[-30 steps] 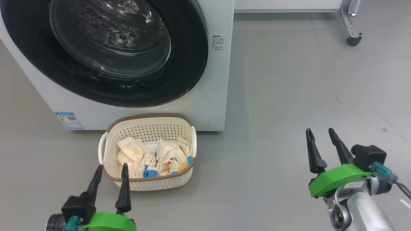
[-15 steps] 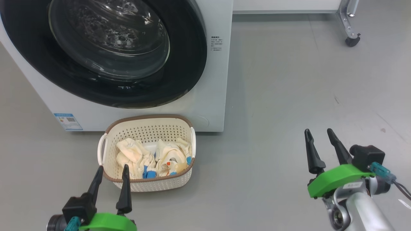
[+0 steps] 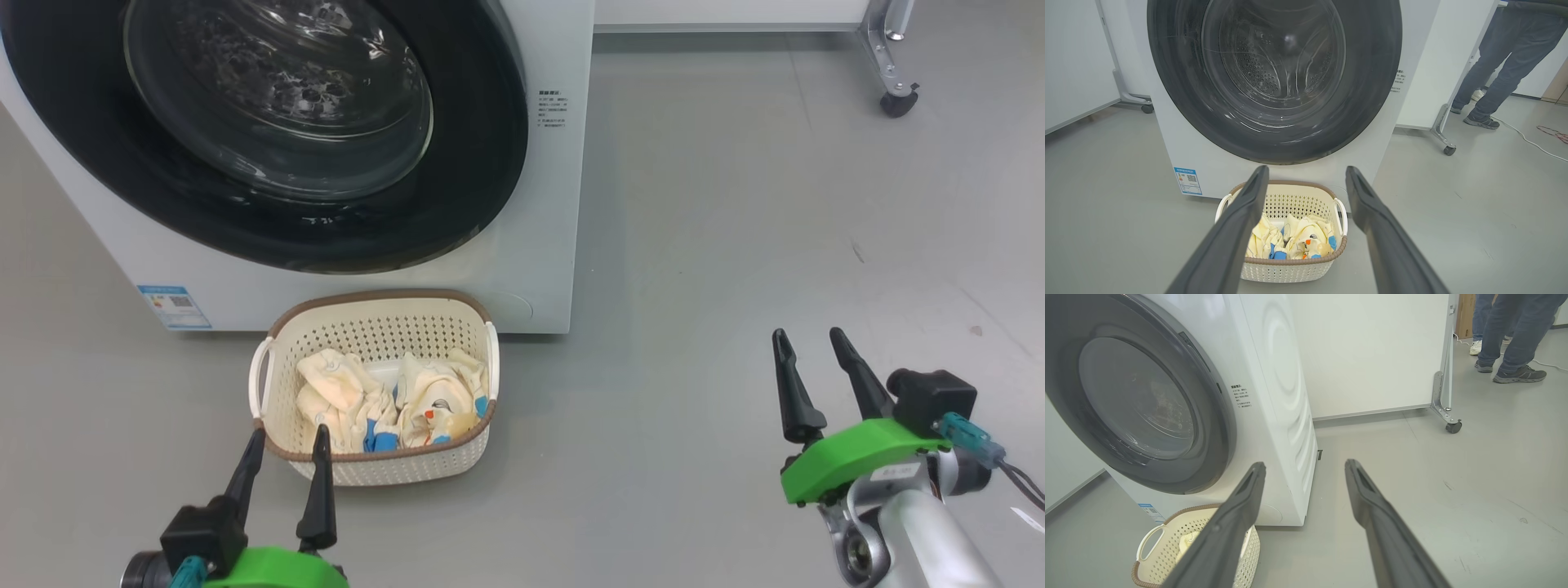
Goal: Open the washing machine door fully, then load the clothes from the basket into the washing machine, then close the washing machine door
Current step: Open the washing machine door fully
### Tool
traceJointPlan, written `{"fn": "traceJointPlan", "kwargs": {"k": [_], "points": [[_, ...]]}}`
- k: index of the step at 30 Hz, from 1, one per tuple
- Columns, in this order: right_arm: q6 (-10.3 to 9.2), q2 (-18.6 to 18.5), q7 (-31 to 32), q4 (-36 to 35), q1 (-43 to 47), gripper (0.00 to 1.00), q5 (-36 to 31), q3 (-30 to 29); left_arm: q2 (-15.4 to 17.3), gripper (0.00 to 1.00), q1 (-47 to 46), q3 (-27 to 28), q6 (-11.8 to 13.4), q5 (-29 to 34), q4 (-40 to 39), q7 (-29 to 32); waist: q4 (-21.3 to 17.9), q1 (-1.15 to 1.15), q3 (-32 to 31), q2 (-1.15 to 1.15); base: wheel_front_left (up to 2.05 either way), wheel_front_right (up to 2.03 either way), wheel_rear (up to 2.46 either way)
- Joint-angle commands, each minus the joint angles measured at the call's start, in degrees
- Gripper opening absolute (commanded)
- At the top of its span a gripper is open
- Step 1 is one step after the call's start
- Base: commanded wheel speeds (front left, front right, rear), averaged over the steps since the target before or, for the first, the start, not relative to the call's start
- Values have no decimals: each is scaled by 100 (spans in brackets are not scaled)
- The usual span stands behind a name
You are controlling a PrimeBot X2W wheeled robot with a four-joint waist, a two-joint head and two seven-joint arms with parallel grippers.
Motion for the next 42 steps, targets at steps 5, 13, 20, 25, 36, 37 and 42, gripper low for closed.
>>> {"fn": "traceJointPlan", "kwargs": {"k": [5, 13, 20, 25, 36, 37, 42], "points": [[-16, -28, -55, -166, -250, 100, -36, 108, 81, 100, -177, 162, 6, 9, -162, -81, 37, 0, 35, 0, 0, 0, 0], [-16, -28, -55, -171, -393, 0, 443, 60, 81, 100, -306, 129, 12, 7, -205, -81, 153, 0, 297, 0, 0, 0, 0], [-16, -28, -45, 225, -878, 0, 2449, 206, 81, 100, -495, 83, 2, 13, -255, -81, 283, 0, 663, 0, 0, 0, 0], [-16, -28, 346, 397, -1428, 0, 4095, 193, 81, 100, -685, -7, 5, -5, -288, -81, 392, 0, 959, 0, 0, 0, 0], [-16, -335, 1550, 393, -2630, 0, 5616, -164, 81, 100, -1109, -311, 31, -111, -350, -81, 706, 0, 1626, 0, 0, 0, 0], [-16, -373, 1617, 397, -2742, 0, 5666, -163, 81, 100, -1157, -346, 35, -125, -356, -81, 751, 0, 1693, 0, 0, 0, 0], [-16, -555, 1816, 423, -3196, 0, 5769, -131, 81, 100, -1319, -464, 86, -205, -391, -81, 916, 0, 1926, 0, 0, 0, 0]]}}
